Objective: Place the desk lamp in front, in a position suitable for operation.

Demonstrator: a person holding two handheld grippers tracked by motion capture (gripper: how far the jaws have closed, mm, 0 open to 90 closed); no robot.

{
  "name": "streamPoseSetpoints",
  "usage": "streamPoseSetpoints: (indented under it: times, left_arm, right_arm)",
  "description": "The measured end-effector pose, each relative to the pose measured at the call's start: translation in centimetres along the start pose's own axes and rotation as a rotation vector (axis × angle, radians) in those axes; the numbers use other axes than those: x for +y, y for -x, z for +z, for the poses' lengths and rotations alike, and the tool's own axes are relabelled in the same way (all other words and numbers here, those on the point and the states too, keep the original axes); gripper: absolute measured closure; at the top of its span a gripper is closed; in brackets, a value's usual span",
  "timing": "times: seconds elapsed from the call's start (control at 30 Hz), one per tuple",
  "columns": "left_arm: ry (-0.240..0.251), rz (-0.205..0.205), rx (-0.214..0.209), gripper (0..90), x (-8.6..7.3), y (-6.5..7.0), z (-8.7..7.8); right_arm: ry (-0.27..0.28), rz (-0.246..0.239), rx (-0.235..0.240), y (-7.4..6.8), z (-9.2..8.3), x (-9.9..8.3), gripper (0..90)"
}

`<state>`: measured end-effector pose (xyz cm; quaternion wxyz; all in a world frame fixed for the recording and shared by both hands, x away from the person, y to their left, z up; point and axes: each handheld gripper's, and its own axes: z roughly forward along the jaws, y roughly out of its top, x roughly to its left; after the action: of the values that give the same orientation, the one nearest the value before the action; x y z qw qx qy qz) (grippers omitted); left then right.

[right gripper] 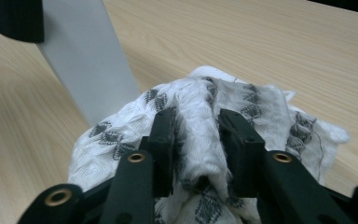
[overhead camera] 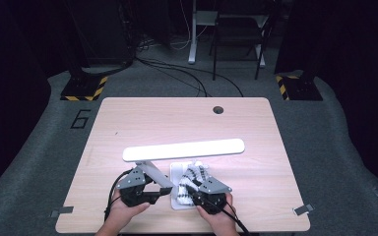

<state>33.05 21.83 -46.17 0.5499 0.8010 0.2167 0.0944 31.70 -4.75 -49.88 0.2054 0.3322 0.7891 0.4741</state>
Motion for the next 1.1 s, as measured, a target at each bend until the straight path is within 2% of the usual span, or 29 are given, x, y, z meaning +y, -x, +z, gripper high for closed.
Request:
streamPoseSetpoints:
  times: [0.13, 0.2, 0.27, 0.33, 0.4, 0.43, 0.5, 0.63, 0.7, 0.83, 1.03, 1.1]
  left_arm:
    - [-0.007, 0.002, -0.005, 53.7, 0.0, 0.0, -0.1]
    - [0.003, -0.001, 0.0, 53.7, 0.0, 0.0, 0.0]
    - [-0.006, 0.001, -0.005, 53.7, 0.0, 0.0, -0.1]
    - [-0.007, 0.0, -0.004, 53.7, 0.0, 0.0, -0.1]
    - [-0.006, 0.0, -0.006, 53.7, 0.0, 0.0, 0.0]
    - [-0.006, 0.0, -0.006, 53.7, 0.0, 0.0, 0.0]
    - [-0.006, 0.0, -0.006, 53.7, 0.0, 0.0, 0.0]
    - [-0.006, -0.001, -0.005, 53.7, 0.0, 0.0, 0.0]
    - [-0.006, -0.001, -0.005, 53.7, 0.0, 0.0, 0.0]
    - [-0.006, -0.001, -0.005, 53.7, 0.0, 0.0, 0.0]
    - [-0.006, 0.0, -0.006, 53.7, 0.0, 0.0, 0.0]
    - [-0.006, 0.0, -0.005, 53.7, 0.0, 0.0, 0.0]
  right_arm:
    - [-0.029, -0.004, 0.002, 0.2, 0.1, -0.4, 59.2]
    - [-0.043, 0.005, 0.019, 0.5, 0.1, -0.7, 56.8]
    - [-0.045, -0.004, 0.028, 0.8, 0.1, -0.8, 54.9]
    - [-0.057, 0.007, 0.034, 0.9, 0.0, -0.9, 50.3]
    - [-0.05, -0.011, 0.037, 1.1, -0.2, -0.9, 45.0]
    - [-0.048, 0.002, 0.038, 1.1, -0.2, -0.9, 41.5]
    - [-0.047, -0.012, 0.044, 1.3, -0.2, -0.8, 34.6]
    - [-0.046, -0.032, 0.063, 1.3, -0.2, -0.5, 27.9]
    - [-0.067, -0.036, 0.084, 1.3, -0.1, -0.5, 25.1]
    - [-0.102, -0.039, 0.096, 1.5, 0.4, -0.7, 23.3]
    - [-0.125, -0.044, 0.103, 1.7, 0.9, -1.2, 23.5]
    - [-0.122, -0.027, 0.111, 1.7, 1.0, -1.4, 24.4]
